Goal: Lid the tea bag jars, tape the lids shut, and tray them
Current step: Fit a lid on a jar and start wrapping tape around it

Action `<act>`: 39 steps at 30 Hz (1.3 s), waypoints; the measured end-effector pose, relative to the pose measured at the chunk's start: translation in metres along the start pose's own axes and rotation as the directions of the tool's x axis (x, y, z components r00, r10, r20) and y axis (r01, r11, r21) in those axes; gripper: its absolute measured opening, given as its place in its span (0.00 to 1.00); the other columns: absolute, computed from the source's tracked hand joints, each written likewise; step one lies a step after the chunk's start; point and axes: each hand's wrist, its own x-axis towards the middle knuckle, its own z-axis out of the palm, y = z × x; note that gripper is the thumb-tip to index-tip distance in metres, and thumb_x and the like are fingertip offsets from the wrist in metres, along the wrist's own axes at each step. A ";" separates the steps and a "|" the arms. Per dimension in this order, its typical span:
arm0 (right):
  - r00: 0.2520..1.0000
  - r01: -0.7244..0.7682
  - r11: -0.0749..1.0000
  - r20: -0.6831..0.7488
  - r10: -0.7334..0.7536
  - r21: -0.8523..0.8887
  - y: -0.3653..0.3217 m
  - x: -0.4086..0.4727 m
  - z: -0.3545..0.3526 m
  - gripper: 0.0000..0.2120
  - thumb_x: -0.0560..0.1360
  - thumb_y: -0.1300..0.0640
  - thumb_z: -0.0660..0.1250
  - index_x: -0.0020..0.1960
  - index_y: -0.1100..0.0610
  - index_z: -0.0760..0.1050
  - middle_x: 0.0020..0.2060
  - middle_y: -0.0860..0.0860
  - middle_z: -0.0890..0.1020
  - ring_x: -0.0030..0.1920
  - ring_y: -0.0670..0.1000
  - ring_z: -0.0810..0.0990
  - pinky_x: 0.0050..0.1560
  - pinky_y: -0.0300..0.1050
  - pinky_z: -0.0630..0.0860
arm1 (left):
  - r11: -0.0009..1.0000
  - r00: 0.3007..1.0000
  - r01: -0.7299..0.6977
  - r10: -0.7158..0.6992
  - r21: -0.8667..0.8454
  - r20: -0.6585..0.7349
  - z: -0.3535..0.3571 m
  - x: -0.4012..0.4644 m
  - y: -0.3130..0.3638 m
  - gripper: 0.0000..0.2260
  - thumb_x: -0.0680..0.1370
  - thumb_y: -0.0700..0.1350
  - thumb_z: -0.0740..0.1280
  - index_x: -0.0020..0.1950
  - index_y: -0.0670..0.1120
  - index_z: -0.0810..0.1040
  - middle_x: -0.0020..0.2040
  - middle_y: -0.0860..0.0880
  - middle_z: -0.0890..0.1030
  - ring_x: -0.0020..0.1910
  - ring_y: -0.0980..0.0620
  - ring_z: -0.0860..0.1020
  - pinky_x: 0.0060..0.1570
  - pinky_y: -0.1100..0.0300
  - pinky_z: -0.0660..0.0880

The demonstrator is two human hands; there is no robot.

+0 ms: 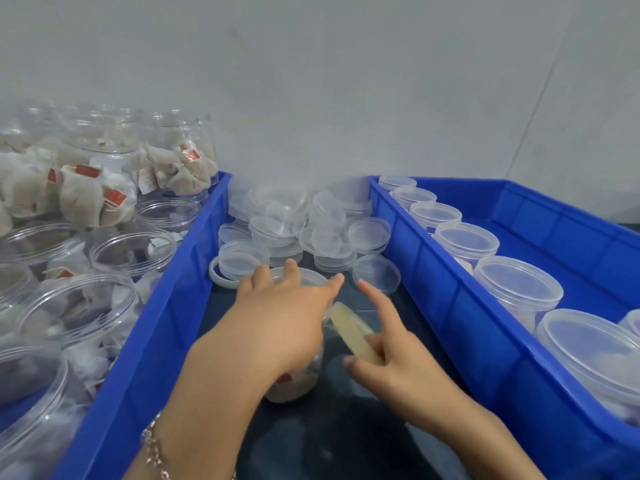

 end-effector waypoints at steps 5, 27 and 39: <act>0.986 0.038 0.997 0.165 -0.027 -0.068 0.011 -0.014 0.007 0.42 0.65 0.39 0.66 0.66 0.22 0.40 0.33 0.44 0.75 0.30 0.40 0.70 0.36 0.37 0.69 | 0.993 0.999 -0.035 0.039 -0.116 0.029 -0.006 -0.004 0.000 0.27 0.74 0.43 0.60 0.69 0.62 0.57 0.64 0.48 0.54 0.70 0.43 0.51 0.63 0.52 0.56; 0.993 0.041 0.900 -0.082 -0.085 -0.434 -0.017 0.012 -0.041 0.36 0.61 0.23 0.53 0.68 0.27 0.52 0.34 0.27 0.74 0.38 0.32 0.73 0.39 0.33 0.68 | 0.969 0.956 -0.095 0.026 -0.226 -0.292 0.019 -0.010 -0.028 0.33 0.73 0.66 0.60 0.74 0.57 0.55 0.73 0.53 0.58 0.71 0.52 0.56 0.64 0.55 0.58; 0.992 0.032 0.891 -0.095 -0.085 -0.453 -0.003 0.026 -0.033 0.28 0.66 0.26 0.53 0.65 0.29 0.62 0.64 0.33 0.71 0.63 0.39 0.70 0.52 0.34 0.64 | 0.987 0.934 0.019 -0.075 -0.160 -0.350 0.028 -0.004 -0.025 0.41 0.67 0.71 0.48 0.77 0.53 0.50 0.74 0.53 0.57 0.72 0.52 0.56 0.67 0.54 0.56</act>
